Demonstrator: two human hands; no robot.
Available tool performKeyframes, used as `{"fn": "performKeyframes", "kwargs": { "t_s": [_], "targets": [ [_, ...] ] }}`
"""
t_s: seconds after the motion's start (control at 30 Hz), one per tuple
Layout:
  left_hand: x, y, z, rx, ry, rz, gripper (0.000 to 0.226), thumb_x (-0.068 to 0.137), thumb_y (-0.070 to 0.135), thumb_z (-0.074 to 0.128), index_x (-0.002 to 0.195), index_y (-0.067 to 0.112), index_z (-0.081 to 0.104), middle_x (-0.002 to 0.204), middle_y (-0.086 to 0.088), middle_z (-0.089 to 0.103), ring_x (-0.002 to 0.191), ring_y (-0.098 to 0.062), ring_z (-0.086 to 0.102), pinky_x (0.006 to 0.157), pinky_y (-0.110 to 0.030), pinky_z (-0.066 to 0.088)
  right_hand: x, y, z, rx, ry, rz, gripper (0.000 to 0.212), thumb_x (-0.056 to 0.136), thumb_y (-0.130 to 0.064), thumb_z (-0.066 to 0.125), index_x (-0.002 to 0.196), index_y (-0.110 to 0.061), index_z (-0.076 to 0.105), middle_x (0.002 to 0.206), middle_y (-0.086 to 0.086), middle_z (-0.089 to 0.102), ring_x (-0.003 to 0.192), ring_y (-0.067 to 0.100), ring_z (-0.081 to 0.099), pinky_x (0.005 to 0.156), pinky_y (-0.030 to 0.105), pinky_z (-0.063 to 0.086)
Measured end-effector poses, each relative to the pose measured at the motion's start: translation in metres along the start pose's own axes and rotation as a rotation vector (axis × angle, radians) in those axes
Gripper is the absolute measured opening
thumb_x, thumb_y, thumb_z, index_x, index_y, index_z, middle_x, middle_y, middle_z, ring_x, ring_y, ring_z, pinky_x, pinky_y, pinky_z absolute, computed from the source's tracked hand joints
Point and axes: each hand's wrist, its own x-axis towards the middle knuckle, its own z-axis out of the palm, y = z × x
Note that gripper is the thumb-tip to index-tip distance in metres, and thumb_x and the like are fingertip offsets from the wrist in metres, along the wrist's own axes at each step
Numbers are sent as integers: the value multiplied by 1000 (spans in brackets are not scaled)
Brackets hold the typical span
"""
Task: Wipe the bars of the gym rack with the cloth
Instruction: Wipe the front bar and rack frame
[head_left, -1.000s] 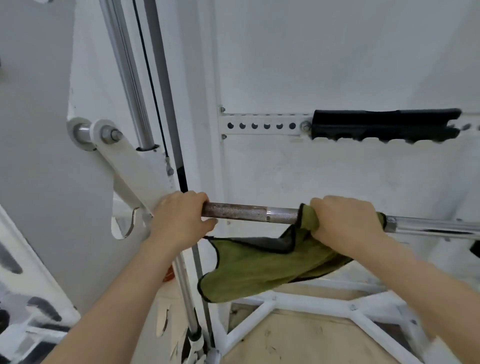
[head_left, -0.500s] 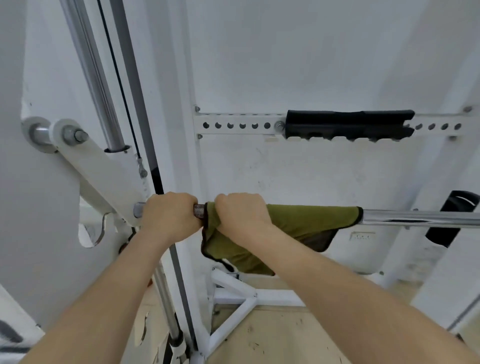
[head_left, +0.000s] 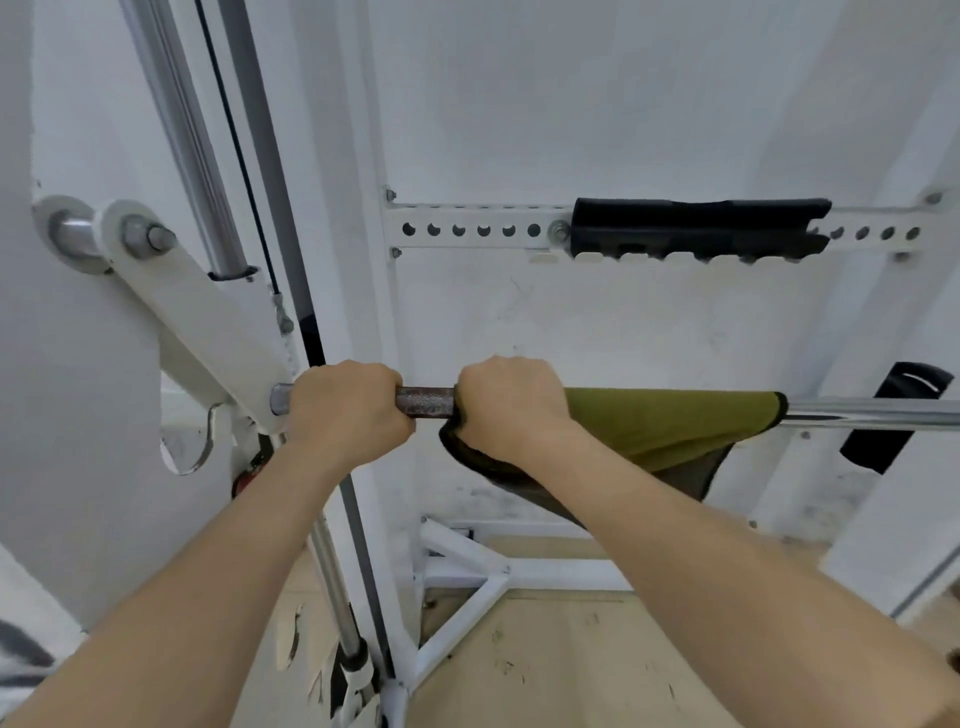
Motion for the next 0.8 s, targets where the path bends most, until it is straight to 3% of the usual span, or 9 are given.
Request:
{"fn": "performKeyframes", "kwargs": {
  "t_s": [0.07,0.17,0.23,0.33,0.5,0.6,0.7,0.8],
  "targets": [
    [-3,-2,1,-3,7,-5,25,76,39,54,58,22,48,52,5,51,51,-16,51,46,-23,26,-10,18,2,-37,1,4,20,88,-35,51,76,-20,44,69,-2,49,55,18,42,53,27,31],
    [0,1,0,-15,50,-8,24,76,36,54,58,22,49,50,4,51,48,-15,50,46,-22,25,-44,79,-6,-94,-20,157,21,86,-39,47,76,-20,48,71,-4,54,62,20,52,56,29,41],
    [4,5,1,-23,54,15,22,76,33,54,58,21,49,50,4,51,48,-16,51,46,-22,26,-58,97,-10,-92,-25,251,22,85,-41,47,75,-22,50,68,-5,52,61,19,52,52,26,36],
    [3,7,5,-22,40,12,18,74,31,54,61,19,53,53,3,52,51,-20,54,49,-23,29,-31,46,-5,-107,-31,183,10,80,-27,53,73,-20,50,63,-4,42,61,21,48,54,26,31],
    [1,-1,9,7,-3,18,13,75,24,52,63,21,55,55,4,52,49,-16,46,47,-22,26,27,-49,0,-8,-38,3,26,86,-15,51,64,-21,38,65,-4,41,55,15,39,60,30,35],
    [0,-7,7,-39,25,24,21,76,32,53,59,21,47,55,4,51,54,-19,53,49,-25,24,8,-4,1,-42,-26,16,12,87,-24,51,76,-22,45,72,-2,45,65,21,45,62,30,34],
    [-2,-4,8,-74,35,48,23,77,34,55,60,22,44,55,3,50,60,-22,56,55,-28,27,-47,78,4,-159,39,178,20,89,-35,48,78,-20,43,68,-5,48,61,24,45,56,29,38],
    [-4,-2,12,-72,53,16,27,80,36,53,60,21,45,53,4,49,57,-19,54,60,-29,31,-71,105,6,-205,51,299,20,85,-36,54,76,-18,51,62,-4,43,57,25,48,50,28,34]
  ]
}}
